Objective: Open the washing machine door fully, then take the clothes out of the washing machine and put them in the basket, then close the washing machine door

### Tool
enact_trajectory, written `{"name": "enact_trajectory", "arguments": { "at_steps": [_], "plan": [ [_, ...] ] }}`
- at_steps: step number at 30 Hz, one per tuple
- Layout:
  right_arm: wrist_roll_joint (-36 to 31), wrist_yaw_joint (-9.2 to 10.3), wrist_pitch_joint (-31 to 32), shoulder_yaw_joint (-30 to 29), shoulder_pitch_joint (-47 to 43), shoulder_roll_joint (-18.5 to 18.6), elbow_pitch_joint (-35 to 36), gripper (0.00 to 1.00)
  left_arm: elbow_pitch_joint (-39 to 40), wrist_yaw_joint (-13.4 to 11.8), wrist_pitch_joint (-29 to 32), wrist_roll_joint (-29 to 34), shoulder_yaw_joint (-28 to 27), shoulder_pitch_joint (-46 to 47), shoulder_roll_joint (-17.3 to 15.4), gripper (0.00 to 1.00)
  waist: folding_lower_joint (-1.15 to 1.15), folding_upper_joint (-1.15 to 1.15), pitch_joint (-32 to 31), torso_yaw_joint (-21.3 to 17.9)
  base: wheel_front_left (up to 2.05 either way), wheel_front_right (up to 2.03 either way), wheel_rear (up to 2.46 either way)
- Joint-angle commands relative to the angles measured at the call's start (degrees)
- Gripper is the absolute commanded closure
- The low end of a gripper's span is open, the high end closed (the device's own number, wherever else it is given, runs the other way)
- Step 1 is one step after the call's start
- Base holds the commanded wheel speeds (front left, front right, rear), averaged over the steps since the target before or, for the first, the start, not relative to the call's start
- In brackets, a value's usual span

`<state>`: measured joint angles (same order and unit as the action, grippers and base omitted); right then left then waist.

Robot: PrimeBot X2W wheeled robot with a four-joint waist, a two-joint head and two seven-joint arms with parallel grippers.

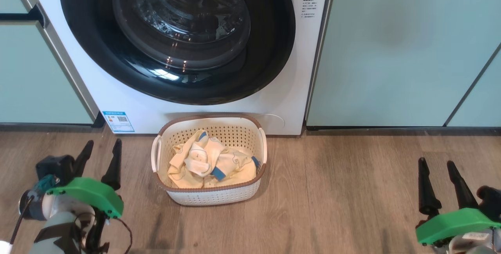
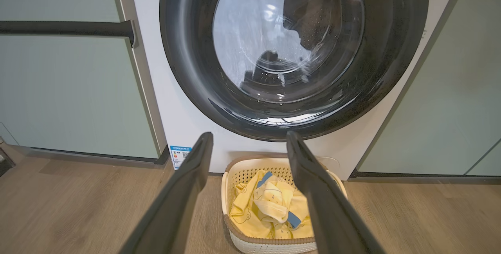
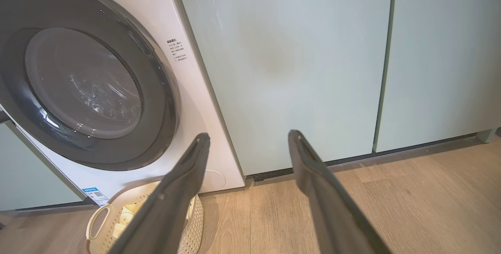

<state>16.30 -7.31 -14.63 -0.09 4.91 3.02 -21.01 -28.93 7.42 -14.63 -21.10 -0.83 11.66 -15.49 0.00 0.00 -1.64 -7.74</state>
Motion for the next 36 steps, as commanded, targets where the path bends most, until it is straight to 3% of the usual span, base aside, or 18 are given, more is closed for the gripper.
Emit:
{"name": "enact_trajectory", "arguments": {
  "at_steps": [1, 25, 26, 31, 36],
  "plan": [
    [-0.5, -0.18, -0.4, 1.0, 1.9, -0.1, 2.1, 0.0, 1.2, 0.1, -0.4, 0.5, -2.6, 2.6, -1.8, 0.0, 0.0, 0.0, 0.0, 0.0, 0.0, 0.0, 0.0],
    [-0.9, -0.18, -0.4, 1.3, 1.9, -0.1, 2.1, 0.0, 0.6, 0.1, -0.4, -2.5, -1.5, 2.6, -2.0, 0.0, 0.0, 0.0, 0.0, 0.3, 0.0, 0.0, 0.0],
    [-0.2, 0.0, 0.0, 0.1, 0.0, 0.0, 0.0, 1.0, -0.9, 0.0, 0.0, -2.4, 0.4, 0.0, 0.0, 1.0, 0.0, 0.0, 0.0, 0.3, 0.0, 0.0, 0.0],
    [-0.1, 0.0, 0.1, 0.4, -2.6, -0.1, -4.4, 1.0, -4.6, 0.0, 0.2, -2.6, 1.4, -3.5, 3.1, 1.0, 0.0, 0.0, 0.0, 0.3, 0.0, 0.0, 0.0],
    [3.0, -0.01, 1.0, 0.1, -2.4, -0.1, -4.0, 1.0, -3.9, 0.0, 1.1, -5.3, 1.0, -3.5, 3.5, 1.0, 0.0, 0.0, 0.0, 0.6, 0.0, 0.0, 0.0]
  ]
}}
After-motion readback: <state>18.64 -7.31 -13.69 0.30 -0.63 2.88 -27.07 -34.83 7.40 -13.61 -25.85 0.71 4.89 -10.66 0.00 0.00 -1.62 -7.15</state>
